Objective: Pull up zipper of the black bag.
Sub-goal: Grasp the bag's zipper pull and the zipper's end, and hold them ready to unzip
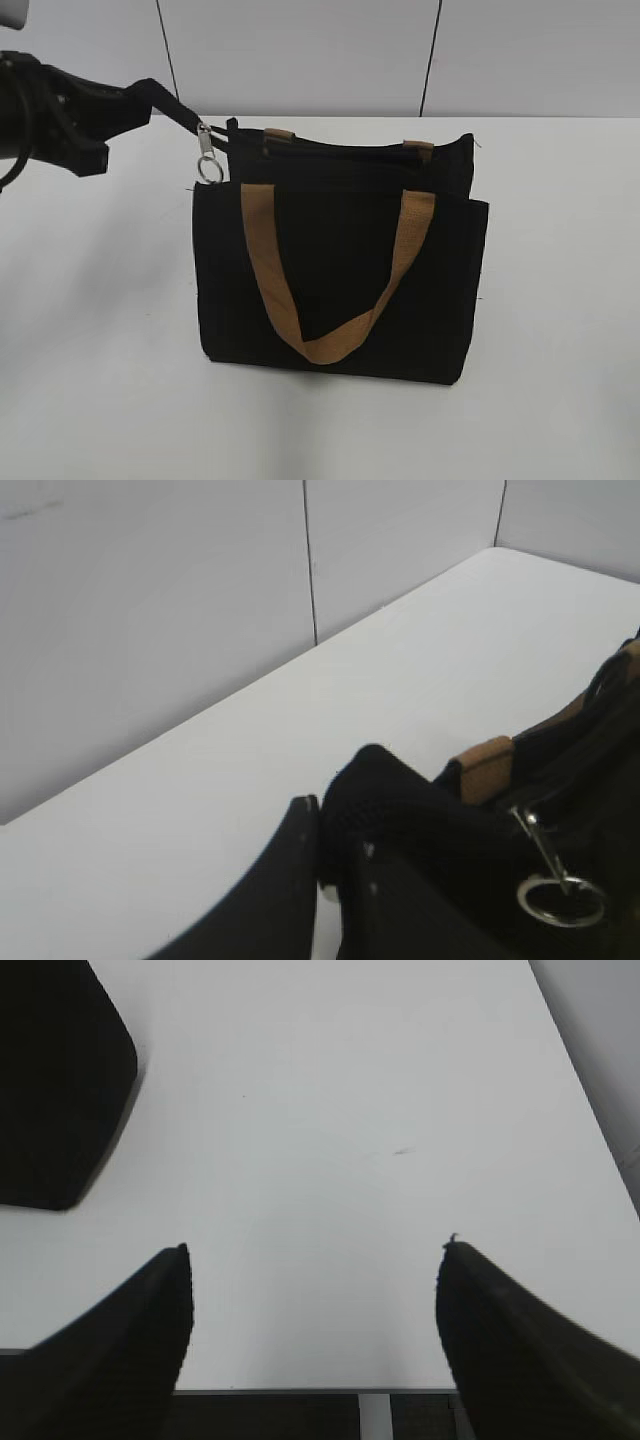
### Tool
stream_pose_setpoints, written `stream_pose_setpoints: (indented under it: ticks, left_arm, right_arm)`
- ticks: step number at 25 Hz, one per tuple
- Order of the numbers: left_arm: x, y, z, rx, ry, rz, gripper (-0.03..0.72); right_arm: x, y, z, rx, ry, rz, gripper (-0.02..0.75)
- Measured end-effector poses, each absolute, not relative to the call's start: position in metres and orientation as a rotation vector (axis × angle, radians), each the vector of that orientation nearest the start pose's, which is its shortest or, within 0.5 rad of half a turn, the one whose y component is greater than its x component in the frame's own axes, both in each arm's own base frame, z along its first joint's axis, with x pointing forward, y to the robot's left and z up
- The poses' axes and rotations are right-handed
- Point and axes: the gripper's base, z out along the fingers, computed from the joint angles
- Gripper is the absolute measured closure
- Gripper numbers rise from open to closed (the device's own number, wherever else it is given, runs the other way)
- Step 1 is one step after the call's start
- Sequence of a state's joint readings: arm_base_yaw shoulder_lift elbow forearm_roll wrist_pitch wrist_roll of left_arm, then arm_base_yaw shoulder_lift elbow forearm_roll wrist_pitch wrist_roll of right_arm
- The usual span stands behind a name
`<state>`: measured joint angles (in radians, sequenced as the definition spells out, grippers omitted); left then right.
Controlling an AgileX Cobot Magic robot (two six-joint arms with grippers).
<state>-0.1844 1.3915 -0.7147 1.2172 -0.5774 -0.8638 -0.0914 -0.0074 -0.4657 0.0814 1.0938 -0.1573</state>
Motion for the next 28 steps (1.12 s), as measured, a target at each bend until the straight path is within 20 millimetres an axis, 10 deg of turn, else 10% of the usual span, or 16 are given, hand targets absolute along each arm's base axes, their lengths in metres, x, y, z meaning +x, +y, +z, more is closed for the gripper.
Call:
stream_pose_setpoints:
  ticks: [11,21,28]
  left_arm:
    - [0.273,-0.104,0.273,0.795,1.707,-0.468,0.667]
    - [0.272,-0.106,0.275,0.807,1.687,-0.494,0.667]
    - [0.271,-0.106,0.275,0.810,1.684,-0.497,0.668]
  right_arm:
    - [0.027,0.017,0.297,-0.126,2.159,0.125,0.162]
    - [0.107,0.020,0.326,-0.235,2.319,0.237,0.162]
    - [0.175,0.059,0.326,-0.393,2.456,0.371,0.162]
